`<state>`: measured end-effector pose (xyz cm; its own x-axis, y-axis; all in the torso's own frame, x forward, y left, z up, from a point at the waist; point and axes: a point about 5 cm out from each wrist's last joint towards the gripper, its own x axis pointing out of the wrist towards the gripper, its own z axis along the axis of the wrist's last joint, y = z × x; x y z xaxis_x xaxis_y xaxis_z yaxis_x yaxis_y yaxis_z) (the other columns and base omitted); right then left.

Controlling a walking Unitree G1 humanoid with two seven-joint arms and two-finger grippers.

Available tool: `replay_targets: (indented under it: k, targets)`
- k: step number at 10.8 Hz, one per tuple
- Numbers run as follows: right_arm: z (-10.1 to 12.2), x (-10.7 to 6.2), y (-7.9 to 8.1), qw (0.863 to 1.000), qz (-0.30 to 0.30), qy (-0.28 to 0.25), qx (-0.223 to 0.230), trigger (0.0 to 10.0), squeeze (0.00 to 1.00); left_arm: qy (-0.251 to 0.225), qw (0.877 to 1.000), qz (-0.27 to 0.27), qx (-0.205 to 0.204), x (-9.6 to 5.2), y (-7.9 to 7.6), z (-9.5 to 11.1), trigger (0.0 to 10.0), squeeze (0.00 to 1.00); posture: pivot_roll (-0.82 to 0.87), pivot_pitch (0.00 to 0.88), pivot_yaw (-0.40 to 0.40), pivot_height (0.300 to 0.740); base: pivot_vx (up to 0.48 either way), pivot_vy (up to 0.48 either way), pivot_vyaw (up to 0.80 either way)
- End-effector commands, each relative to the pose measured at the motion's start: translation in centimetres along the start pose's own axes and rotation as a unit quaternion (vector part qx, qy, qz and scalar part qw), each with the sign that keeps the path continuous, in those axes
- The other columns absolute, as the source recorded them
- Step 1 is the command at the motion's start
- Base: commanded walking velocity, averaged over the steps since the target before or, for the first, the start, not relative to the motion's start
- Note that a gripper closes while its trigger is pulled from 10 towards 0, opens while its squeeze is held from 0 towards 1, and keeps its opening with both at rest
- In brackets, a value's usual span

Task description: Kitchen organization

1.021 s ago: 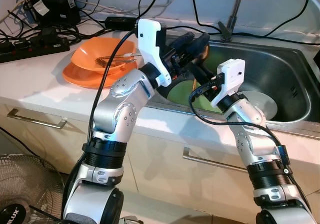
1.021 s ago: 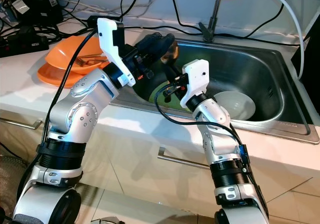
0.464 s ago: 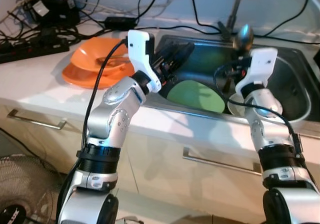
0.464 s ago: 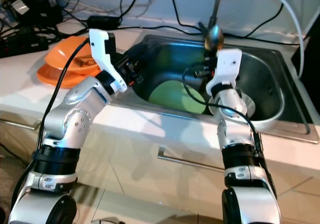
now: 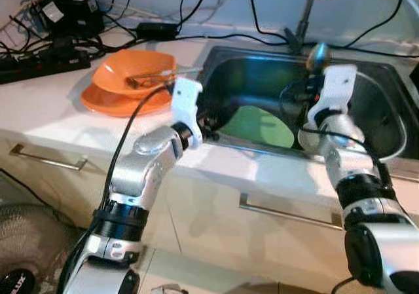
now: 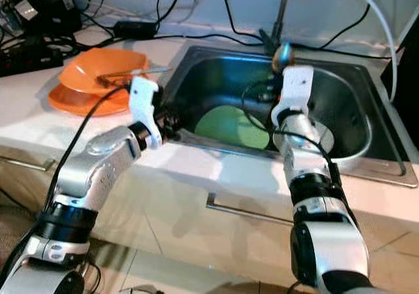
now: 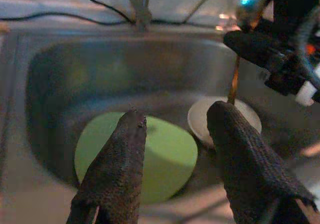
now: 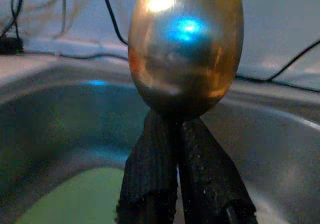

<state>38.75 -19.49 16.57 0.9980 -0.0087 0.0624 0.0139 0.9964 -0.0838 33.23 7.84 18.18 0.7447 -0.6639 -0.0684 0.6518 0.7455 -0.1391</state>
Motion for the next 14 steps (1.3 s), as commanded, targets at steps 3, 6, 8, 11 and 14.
replay_targets:
  k: [3, 6, 8, 11, 14]
  targets:
    - [-0.6, 0.4, 0.4, 1.000, -0.007, 0.024, -0.006, 10.0, 0.00, 0.054, 0.998, -0.022, 0.016, 0.0, -0.8, -1.5, 10.0, 0.00, 0.12, 0.000, 0.019, 0.740, 0.000, 0.000, 0.00]
    - [-1.5, 0.4, 1.4, 0.999, 0.006, 0.045, -0.011, 10.0, 0.00, 0.093, 0.994, -0.045, 0.022, -0.2, -1.5, -2.6, 10.0, 0.00, 0.13, 0.000, 0.014, 0.740, 0.000, 0.000, 0.00]
    - [-1.8, 0.4, 1.8, 0.999, 0.012, 0.050, -0.008, 10.0, 0.00, 0.103, 0.993, -0.054, 0.025, -0.3, -1.7, -2.7, 10.0, 0.00, 0.13, 0.000, 0.010, 0.740, 0.000, 0.000, 0.00]
    - [-2.2, 0.2, 2.1, 0.998, 0.018, 0.053, -0.009, 10.0, 1.00, 0.107, 0.992, -0.057, 0.025, -0.3, -2.1, -2.8, 10.0, 0.00, 0.13, 0.000, 0.010, 0.740, 0.000, 0.000, 0.00]
    - [-2.2, 0.2, 2.3, 0.998, 0.020, 0.050, -0.015, 10.0, 0.00, 0.107, 0.992, -0.056, 0.022, -0.4, -2.2, -2.9, 10.0, 0.00, 0.13, 0.000, 0.007, 0.740, 0.000, 0.000, 0.00]
